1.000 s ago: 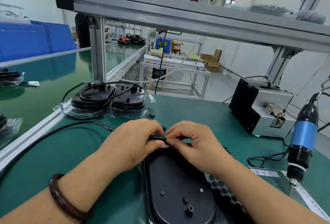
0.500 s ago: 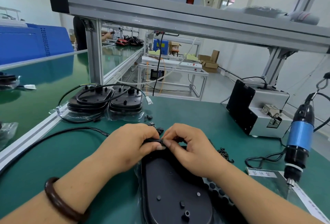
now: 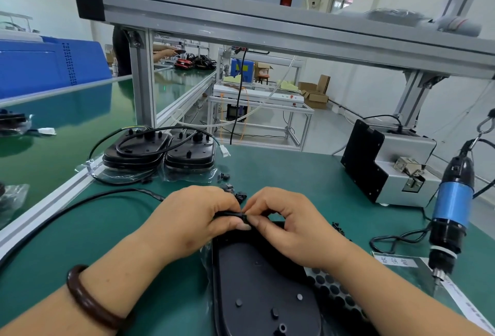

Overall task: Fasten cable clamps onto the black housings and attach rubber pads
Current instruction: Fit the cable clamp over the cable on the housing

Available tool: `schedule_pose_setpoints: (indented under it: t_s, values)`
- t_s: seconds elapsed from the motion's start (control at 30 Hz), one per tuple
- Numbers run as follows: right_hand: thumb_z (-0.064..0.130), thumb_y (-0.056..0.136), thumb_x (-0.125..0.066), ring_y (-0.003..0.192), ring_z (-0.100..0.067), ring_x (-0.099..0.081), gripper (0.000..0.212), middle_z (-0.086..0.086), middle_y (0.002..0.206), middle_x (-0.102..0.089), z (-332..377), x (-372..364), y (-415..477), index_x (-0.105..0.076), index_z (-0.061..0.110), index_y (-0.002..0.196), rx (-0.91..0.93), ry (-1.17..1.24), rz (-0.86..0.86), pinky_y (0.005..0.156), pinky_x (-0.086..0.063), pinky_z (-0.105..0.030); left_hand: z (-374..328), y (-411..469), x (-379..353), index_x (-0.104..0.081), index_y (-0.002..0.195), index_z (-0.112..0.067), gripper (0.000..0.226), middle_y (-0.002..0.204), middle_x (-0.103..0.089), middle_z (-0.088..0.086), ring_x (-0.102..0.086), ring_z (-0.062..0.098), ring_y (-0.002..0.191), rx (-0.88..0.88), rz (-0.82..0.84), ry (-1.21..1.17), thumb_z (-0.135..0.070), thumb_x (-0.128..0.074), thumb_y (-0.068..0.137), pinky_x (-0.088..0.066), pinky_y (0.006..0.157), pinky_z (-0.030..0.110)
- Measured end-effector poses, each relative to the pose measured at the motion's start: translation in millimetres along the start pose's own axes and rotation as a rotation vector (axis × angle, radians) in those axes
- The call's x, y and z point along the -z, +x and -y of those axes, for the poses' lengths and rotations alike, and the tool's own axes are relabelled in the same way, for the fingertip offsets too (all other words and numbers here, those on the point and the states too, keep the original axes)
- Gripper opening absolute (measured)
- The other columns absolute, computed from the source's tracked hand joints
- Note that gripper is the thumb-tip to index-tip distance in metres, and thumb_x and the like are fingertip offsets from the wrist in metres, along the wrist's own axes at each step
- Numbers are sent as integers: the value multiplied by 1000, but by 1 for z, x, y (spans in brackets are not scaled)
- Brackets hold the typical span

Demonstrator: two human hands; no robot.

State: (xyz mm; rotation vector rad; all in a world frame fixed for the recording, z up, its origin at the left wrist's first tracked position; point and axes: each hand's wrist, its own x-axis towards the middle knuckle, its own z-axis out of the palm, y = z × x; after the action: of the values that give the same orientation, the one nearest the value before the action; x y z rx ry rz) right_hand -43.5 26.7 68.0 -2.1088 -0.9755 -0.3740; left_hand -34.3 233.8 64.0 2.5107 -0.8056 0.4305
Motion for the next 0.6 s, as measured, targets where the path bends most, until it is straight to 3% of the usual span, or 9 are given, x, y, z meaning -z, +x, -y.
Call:
schedule_pose_setpoints:
  t_s: [0.23, 0.37, 0.6]
  values:
    - [13, 83, -73, 86, -15, -65, 14, -6, 93, -69, -6, 0, -1, -70, 1, 89, 73, 11, -16, 80, -53, -30, 3, -2, -2, -65, 89, -36, 9, 82, -64, -18, -60, 3, 78, 37, 64, -268, -36, -71, 82, -50, 72, 27]
    - [7, 84, -71, 82, -16, -65, 6, -8, 87, -69, -8, -4, 2, -71, 0, 83, 53, 108, -56, 78, -52, -28, 2, -1, 3, -70, 87, -31, 4, 80, -65, -18, -60, 0, 79, 7, 61, -256, -32, -71, 83, -48, 70, 17]
    - [10, 87, -67, 83, -12, -66, 6, -1, 88, -71, -10, -8, 0, -71, 6, 84, -35, 120, -68, 80, -53, -28, -3, -2, 6, -72, 93, -27, 11, 82, -66, -14, -59, -1, 81, 8, 18, -166, -34, -68, 85, -48, 73, 18]
